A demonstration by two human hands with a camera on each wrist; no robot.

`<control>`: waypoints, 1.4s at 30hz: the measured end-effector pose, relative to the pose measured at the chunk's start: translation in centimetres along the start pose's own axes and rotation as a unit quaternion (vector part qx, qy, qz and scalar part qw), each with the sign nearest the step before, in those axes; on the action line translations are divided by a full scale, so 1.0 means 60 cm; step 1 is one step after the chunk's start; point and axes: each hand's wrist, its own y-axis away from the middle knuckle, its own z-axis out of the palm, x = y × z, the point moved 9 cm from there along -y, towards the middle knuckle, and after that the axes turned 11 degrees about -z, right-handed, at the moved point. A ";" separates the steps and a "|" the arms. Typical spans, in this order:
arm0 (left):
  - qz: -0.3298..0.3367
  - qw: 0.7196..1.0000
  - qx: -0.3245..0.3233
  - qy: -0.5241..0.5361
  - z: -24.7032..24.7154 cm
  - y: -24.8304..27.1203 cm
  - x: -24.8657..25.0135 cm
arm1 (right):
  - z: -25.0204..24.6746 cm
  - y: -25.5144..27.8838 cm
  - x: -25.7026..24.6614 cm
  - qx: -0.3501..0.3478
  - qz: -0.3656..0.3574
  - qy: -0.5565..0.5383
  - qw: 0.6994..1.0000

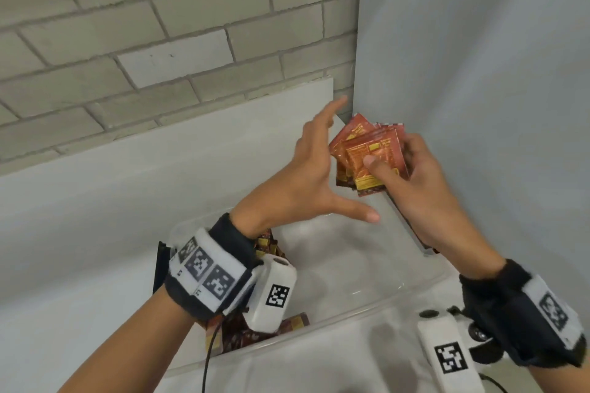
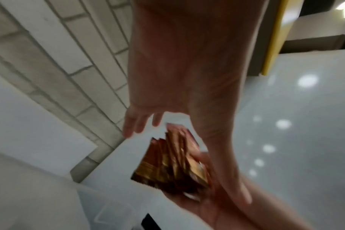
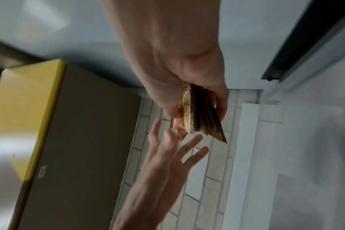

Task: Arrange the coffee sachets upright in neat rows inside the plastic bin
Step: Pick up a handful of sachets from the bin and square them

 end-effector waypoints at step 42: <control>0.240 0.964 0.107 0.033 0.006 0.024 0.014 | 0.062 0.018 0.019 -0.192 0.184 -0.077 0.961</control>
